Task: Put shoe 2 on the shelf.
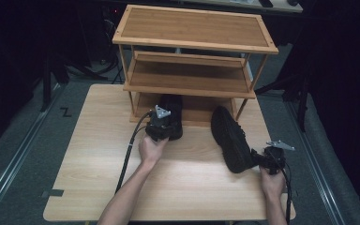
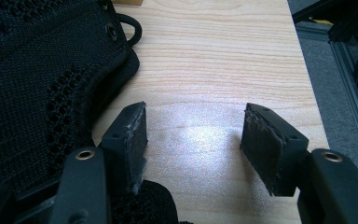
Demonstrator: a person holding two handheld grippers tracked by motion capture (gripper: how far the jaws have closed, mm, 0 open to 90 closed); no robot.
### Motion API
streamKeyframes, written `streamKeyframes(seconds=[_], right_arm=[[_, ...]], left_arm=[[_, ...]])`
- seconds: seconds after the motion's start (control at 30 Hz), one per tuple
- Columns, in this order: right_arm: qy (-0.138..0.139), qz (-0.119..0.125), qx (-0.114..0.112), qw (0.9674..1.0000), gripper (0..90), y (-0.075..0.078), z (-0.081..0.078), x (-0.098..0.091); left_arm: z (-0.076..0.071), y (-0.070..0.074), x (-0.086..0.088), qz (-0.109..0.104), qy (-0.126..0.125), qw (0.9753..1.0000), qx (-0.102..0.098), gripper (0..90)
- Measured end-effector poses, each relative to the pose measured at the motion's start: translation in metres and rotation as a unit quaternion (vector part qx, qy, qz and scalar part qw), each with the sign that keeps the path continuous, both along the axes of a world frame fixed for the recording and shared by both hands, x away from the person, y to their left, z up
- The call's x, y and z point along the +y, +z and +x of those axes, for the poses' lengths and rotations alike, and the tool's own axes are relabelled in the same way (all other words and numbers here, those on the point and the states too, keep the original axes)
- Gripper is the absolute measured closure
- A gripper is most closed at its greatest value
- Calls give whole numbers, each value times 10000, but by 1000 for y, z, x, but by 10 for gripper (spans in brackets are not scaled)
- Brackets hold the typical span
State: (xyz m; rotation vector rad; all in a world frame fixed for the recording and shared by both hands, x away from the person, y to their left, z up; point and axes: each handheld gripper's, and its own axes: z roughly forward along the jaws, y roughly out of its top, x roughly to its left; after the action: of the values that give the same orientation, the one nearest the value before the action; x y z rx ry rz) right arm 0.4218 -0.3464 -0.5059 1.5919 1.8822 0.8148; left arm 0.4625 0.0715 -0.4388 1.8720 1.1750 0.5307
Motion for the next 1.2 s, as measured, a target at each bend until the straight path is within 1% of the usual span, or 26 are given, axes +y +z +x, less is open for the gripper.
streamKeyframes(seconds=[0.03, 0.07, 0.13, 0.2, 0.27, 0.3, 0.33, 0.37, 0.43, 0.53, 0.6, 0.67, 0.73, 0.8, 0.83, 0.9, 0.93, 0.97, 1.0, 1.1, 1.13, 1.17, 1.2], right_arm=[[0, 0, 0, 10000, 407, 0, 0, 0], [-3, -2, -2, 10000, 407, 0, 0, 0], [-3, 0, -1, 10000, 407, 0, 0, 0], [-5, 1, 0, 10000, 407, 0, 0, 0], [-5, 1, -1, 10000, 407, 0, 0, 0], [-4, -3, -1, 10000, 407, 0, 0, 0], [-4, -3, -1, 10000, 407, 0, 0, 0], [-4, -2, -2, 10000, 407, 0, 0, 0], [-3, -3, -2, 10000, 407, 0, 0, 0], [-4, 1, -1, 10000, 407, 0, 0, 0], [-4, -1, -1, 10000, 407, 0, 0, 0], [-4, 2, -1, 10000, 407, 0, 0, 0], [-3, 0, 0, 10000, 407, 0, 0, 0], [-3, 0, -1, 10000, 407, 0, 0, 0], [-1, -3, -3, 10000, 407, 0, 0, 0], [-2, 0, 0, 10000, 407, 0, 0, 0], [-2, -1, 0, 10000, 407, 0, 0, 0], [-2, -1, 0, 10000, 407, 0, 0, 0], [-4, -1, 0, 10000, 407, 0, 0, 0], [-7, -1, -1, 10000, 406, 0, 0, 0], [-6, -7, -3, 10000, 406, 0, 0, 0], [-8, -8, -4, 10000, 406, 0, 0, 0], [-9, -7, -3, 10000, 406, 0, 0, 0]], left_arm=[[0, 0, 0, 0, 0, 10000, 0, 731], [3, 1, 1, -40, -7, 10000, 71, 748], [7, 2, 2, 9, 12, 10000, 89, 769], [11, 1, 4, -33, 50, 9999, 102, 781], [13, 1, 5, -45, 69, 9999, 113, 786], [17, 1, 7, -93, 124, 9998, 87, 787], [17, 1, 7, -93, 124, 9998, 87, 788], [21, 0, 7, -92, 147, 9998, 101, 787], [25, 0, 7, -27, 162, 9998, 75, 786], [27, -1, 8, -72, 190, 9998, 50, 776], [24, -1, 7, -37, 169, 9998, -32, 738], [22, -1, 9, -63, 165, 9998, -93, 676], [21, -1, 11, -93, 171, 9998, -104, 606], [17, 1, 16, -111, 176, 9996, -210, 550], [15, 1, 18, -57, 152, 9996, -220, 526], [13, 2, 19, -49, 152, 9996, -251, 482], [10, 3, 22, -105, 169, 9993, -308, 482], [7, 3, 24, -147, 176, 9992, -331, 461], [2, 3, 30, -227, 181, 9989, -367, 437], [-3, 2, 35, -213, 185, 9988, -397, 419], [-9, -1, 41, -226, 226, 9984, -460, 419], [-9, -1, 41, -226, 226, 9984, -460, 419], [-12, -4, 46, -264, 241, 9983, -468, 419]])
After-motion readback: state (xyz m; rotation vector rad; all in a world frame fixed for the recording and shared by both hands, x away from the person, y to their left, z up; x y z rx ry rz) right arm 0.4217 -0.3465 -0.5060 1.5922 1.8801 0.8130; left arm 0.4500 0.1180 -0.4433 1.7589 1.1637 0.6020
